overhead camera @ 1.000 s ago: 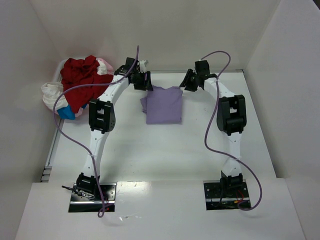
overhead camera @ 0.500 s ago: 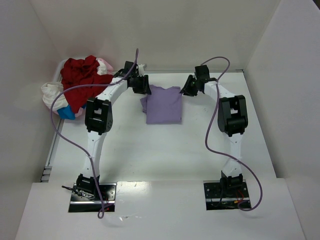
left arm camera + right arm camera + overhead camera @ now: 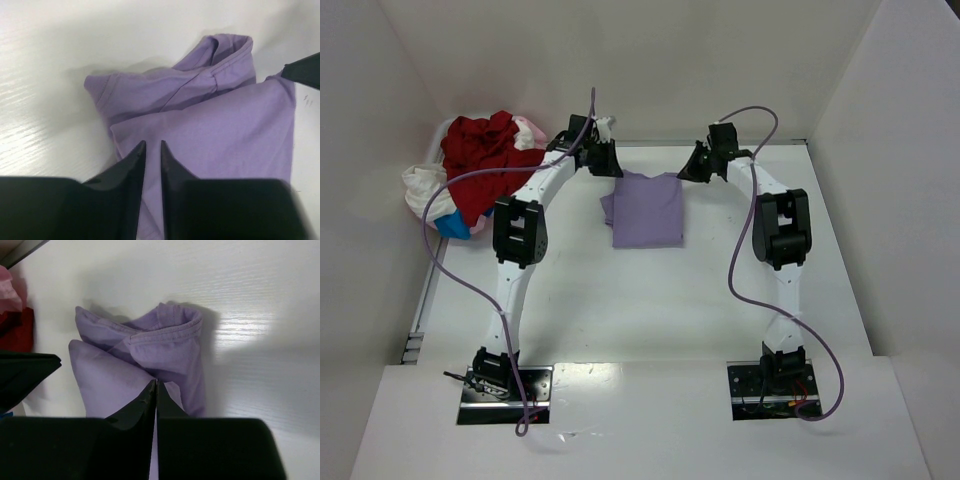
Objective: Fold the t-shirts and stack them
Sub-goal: Fold the long partially folded tshirt into a neat square, then smooth out wrinkles on the folded tshirt
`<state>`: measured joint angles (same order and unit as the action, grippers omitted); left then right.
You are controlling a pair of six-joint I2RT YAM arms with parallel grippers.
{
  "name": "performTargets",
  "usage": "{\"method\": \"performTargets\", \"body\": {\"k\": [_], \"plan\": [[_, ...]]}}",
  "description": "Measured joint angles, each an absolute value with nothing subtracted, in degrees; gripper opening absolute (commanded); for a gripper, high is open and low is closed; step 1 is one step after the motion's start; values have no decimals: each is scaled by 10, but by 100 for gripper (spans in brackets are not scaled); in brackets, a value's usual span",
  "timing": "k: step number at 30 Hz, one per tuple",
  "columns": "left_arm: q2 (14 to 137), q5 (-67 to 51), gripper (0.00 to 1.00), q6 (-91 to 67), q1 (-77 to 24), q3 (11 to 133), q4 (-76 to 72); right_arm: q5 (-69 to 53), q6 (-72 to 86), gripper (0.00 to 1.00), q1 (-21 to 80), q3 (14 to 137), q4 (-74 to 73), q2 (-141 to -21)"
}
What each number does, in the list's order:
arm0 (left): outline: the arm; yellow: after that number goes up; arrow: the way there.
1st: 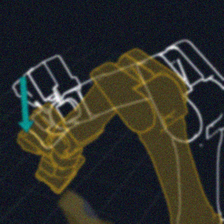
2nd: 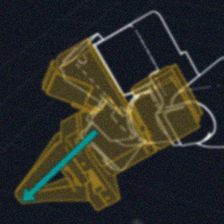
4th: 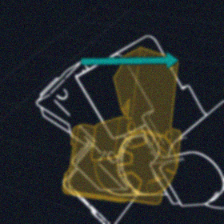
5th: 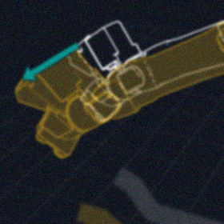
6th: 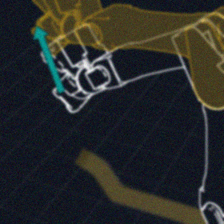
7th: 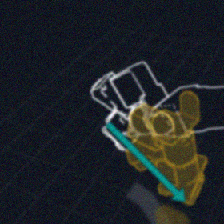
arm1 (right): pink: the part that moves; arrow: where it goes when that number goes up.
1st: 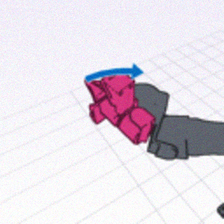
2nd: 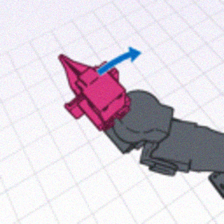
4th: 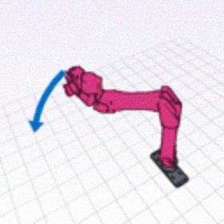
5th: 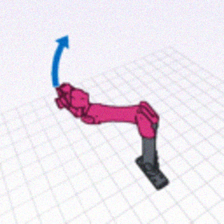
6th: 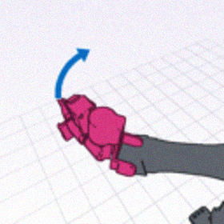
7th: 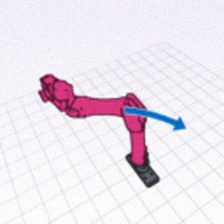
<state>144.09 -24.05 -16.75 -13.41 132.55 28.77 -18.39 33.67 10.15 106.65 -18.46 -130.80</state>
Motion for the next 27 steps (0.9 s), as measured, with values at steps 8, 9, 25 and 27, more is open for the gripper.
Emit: {"method": "performTargets", "body": {"k": [8,9,25,27], "plan": [[1444,-240,74,-166,-129,1332,298,-171,329,35,102,1083,-190,-1310],[1444,-240,71,-167,-128,1332,299,-170,329,36,102,1083,-191,-1310],[1446,-255,62,-168,-114,1316,293,-179,327,30,102,1076,-191,-1310],[1450,-259,62,-168,-114,1316,291,-182,327,27,102,1076,-191,-1311]]}}
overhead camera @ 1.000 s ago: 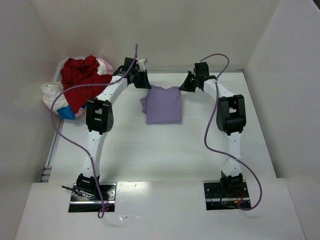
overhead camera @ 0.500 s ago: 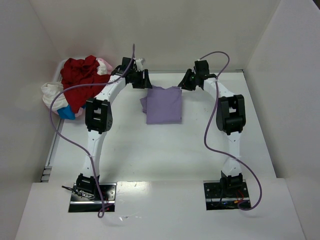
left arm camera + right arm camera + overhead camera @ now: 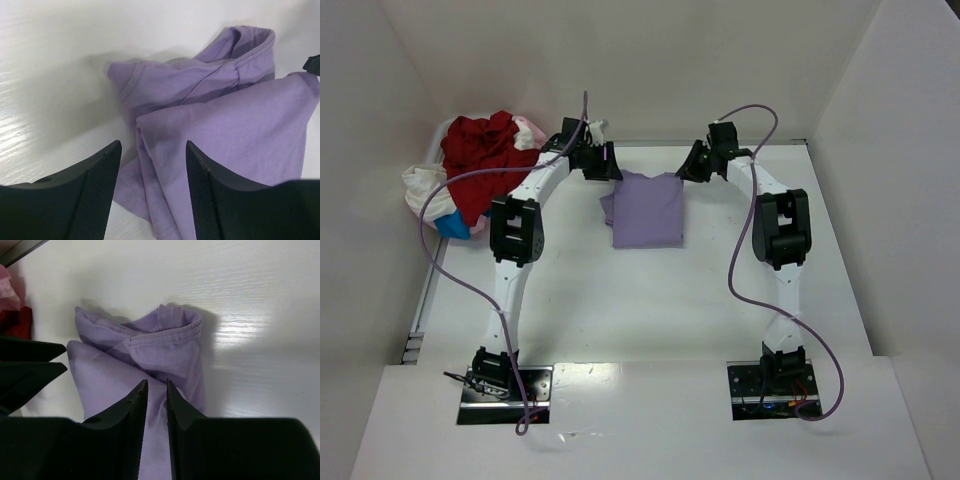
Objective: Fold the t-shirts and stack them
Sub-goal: Smooth out wrinkles on the folded tshirt
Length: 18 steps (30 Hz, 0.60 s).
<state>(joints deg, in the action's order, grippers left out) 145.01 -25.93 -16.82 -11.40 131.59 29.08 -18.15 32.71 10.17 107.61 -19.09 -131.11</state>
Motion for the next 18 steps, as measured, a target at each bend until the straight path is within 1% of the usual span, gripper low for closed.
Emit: {"method": "performTargets", "body": {"k": [2,5,6,7,8,10,11,14,18], "plan": [[1457,-263,61,-169,-114,1316,290,-184,327,27,102,1077,-191,-1313],[1470,-268,55,-170,-114,1317,291,-187,326,19,104,1077,-192,-1320],[1474,-269,51,-170,-114,1317,291,-187,325,16,105,1077,-192,-1322],[1479,-269,42,-171,-114,1317,291,-188,325,14,105,1077,-192,-1324],[1482,-271,36,-174,-114,1318,291,-188,324,9,106,1077,-192,-1326],[1490,-274,26,-180,-114,1324,292,-189,322,5,106,1077,-194,-1326],[1492,-275,19,-182,-114,1326,292,-189,321,3,106,1077,-195,-1326],[1492,-278,13,-183,-114,1340,298,-189,320,0,106,1083,-198,-1326],[1492,-277,8,-183,-114,1376,304,-188,320,0,106,1096,-206,-1326]]}}
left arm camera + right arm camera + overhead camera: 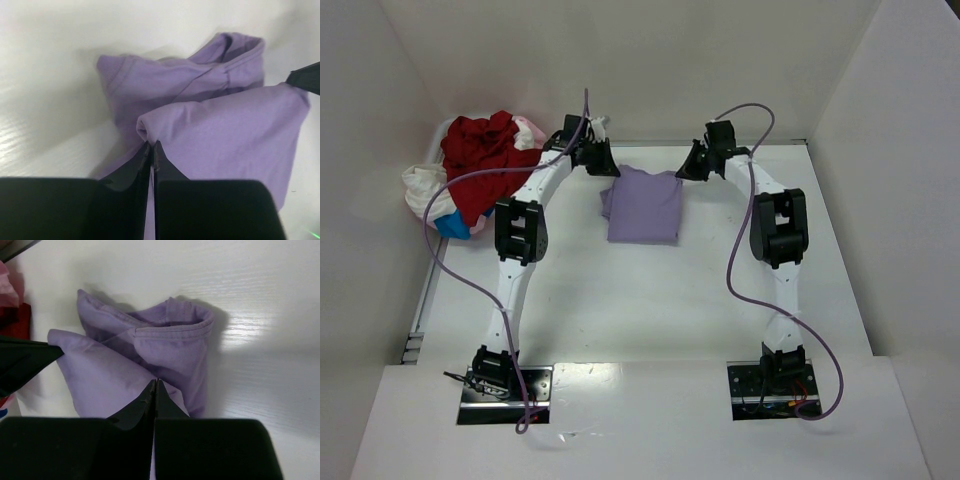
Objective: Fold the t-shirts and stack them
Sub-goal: Smooth out wrinkles on the folded tshirt
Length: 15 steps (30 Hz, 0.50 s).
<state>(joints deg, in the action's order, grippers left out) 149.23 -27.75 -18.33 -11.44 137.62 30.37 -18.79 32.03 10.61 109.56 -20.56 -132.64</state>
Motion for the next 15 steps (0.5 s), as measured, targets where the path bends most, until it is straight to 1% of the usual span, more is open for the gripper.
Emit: {"method": "performTargets", "body": {"k": [2,15], "plan": [[1492,-276,7,-183,-114,1397,311,-187,320,0,106,1105,-208,-1326],[1495,-272,7,-183,-114,1515,344,-182,318,0,106,1179,-216,-1326]]}}
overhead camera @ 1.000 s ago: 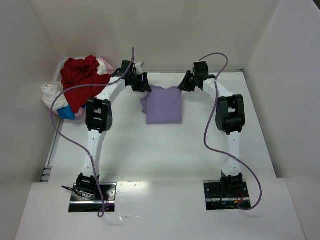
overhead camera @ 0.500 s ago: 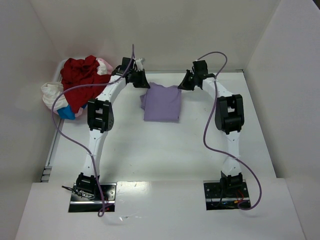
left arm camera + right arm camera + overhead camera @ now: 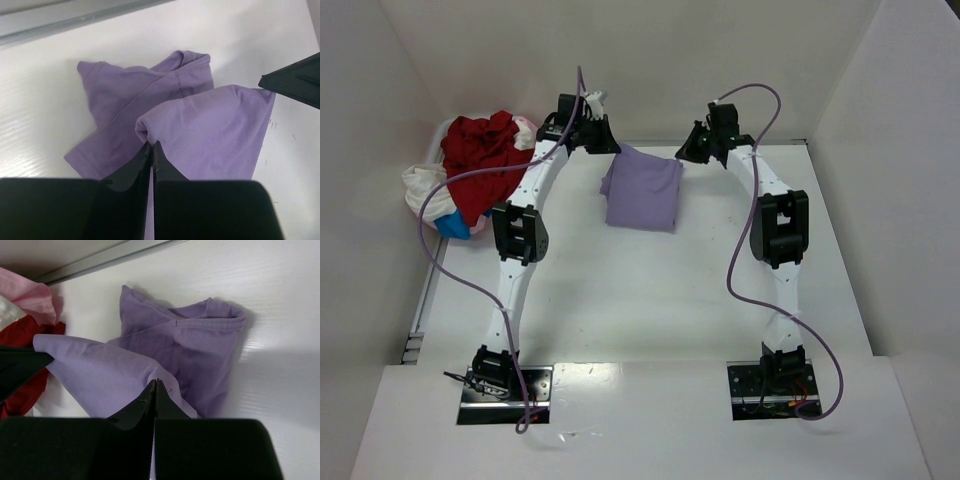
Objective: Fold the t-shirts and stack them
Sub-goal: Smooth out wrinkles on the folded tshirt
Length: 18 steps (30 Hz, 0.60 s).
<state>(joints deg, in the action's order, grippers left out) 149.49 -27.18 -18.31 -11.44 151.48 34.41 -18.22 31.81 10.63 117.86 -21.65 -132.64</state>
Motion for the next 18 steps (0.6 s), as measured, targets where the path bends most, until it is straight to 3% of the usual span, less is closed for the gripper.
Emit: {"method": "performTargets", "body": {"k": [16,17,18], "plan": [[1575,-265,15,-196,-114,1662,348,-163,318,0,101,1259,-223,-1357],[1581,-263,20,-198,-114,1668,347,-162,318,0,100,1269,-223,-1365],[1586,-261,40,-199,-114,1675,347,-161,318,0,98,1278,-223,-1374]]}}
